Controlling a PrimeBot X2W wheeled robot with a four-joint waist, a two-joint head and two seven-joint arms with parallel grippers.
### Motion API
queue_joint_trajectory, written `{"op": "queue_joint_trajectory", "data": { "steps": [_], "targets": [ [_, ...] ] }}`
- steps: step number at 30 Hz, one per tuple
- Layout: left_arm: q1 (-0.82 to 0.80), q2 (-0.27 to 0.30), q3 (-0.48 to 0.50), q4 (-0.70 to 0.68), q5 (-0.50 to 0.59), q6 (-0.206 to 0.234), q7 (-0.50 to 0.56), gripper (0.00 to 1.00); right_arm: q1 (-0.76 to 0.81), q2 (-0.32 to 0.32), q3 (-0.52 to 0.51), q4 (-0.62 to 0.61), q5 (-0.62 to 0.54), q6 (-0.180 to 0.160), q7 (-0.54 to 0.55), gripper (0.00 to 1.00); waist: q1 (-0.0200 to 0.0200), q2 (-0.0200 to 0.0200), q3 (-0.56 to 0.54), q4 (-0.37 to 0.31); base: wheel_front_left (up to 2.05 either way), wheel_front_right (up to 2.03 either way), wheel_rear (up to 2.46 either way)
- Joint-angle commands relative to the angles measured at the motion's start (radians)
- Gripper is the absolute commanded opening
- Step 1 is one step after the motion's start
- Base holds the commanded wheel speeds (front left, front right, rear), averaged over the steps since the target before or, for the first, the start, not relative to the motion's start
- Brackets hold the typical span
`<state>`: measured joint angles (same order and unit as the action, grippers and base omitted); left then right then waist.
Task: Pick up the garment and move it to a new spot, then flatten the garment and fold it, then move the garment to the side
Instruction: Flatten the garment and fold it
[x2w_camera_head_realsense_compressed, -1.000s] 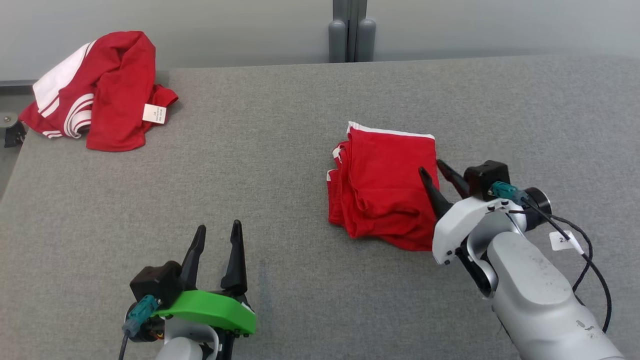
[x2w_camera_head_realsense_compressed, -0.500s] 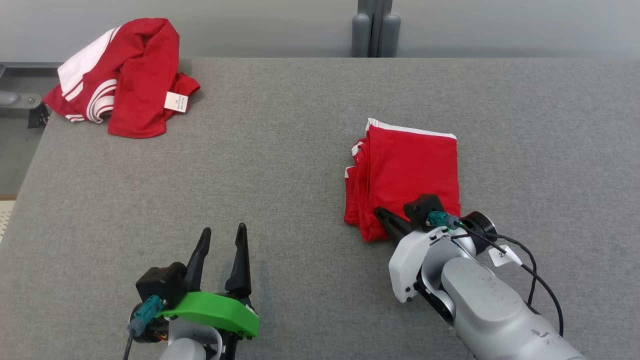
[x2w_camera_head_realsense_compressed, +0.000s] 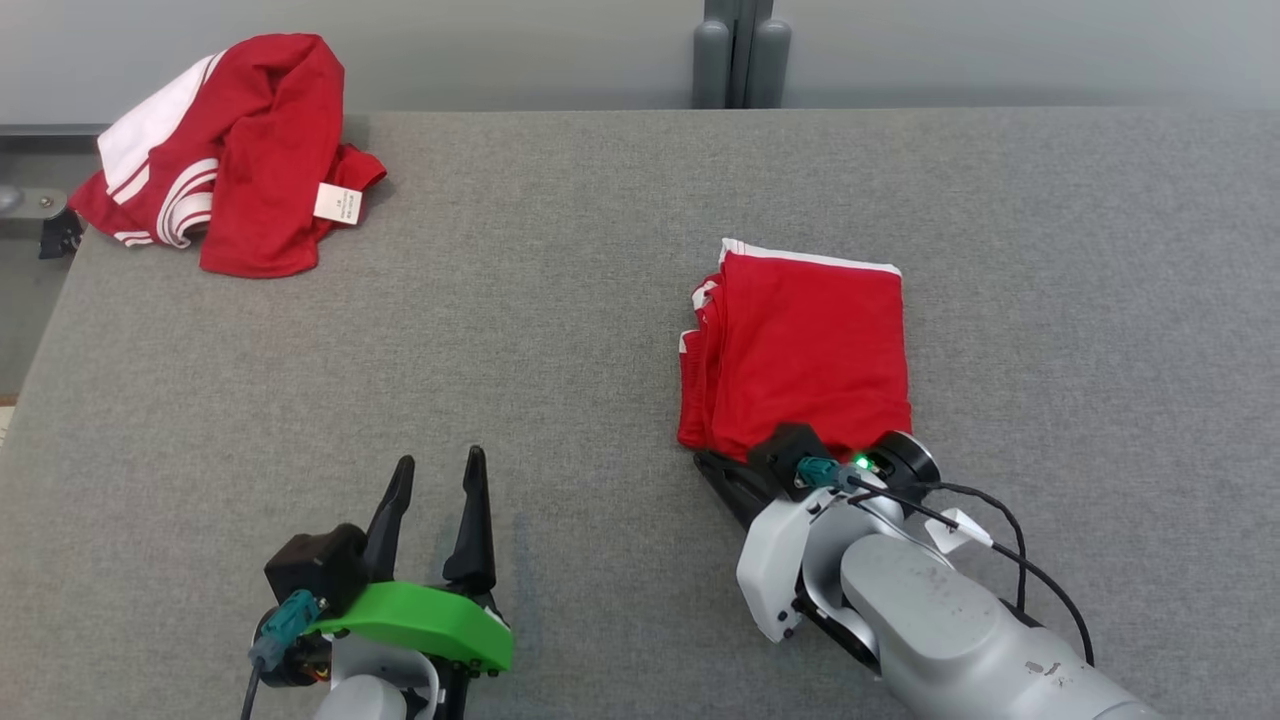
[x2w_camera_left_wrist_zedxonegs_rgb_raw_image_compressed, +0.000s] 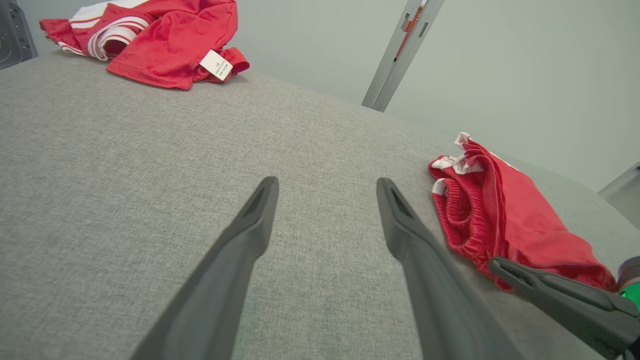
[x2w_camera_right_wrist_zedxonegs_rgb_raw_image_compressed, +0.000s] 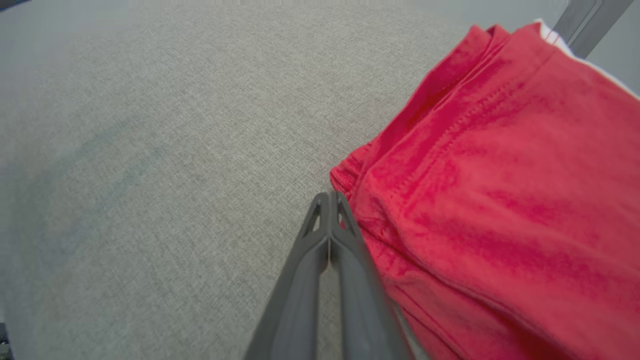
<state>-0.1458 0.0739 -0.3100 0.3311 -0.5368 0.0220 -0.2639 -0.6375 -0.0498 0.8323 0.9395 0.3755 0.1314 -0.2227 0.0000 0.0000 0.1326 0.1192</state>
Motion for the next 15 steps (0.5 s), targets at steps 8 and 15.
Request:
{"op": "queue_joint_trajectory", "data": {
  "steps": [8, 15],
  "targets": [
    [-0.021, 0.004, 0.012, -0.001, 0.020, -0.005, -0.001, 1.00, -0.032, -0.002, -0.030, -0.047, 0.047, -0.001, -0.041, 0.26, 0.0000, 0.0000, -0.014, -0.038, 0.00, 0.00, 0.00],
    [-0.039, 0.008, 0.024, -0.014, 0.059, -0.007, -0.001, 1.00, 0.046, -0.036, -0.238, -0.208, -0.005, -0.001, -0.042, 1.00, 0.0000, 0.0000, -0.047, -0.067, 0.00, 0.00, 0.00]
  ]
}}
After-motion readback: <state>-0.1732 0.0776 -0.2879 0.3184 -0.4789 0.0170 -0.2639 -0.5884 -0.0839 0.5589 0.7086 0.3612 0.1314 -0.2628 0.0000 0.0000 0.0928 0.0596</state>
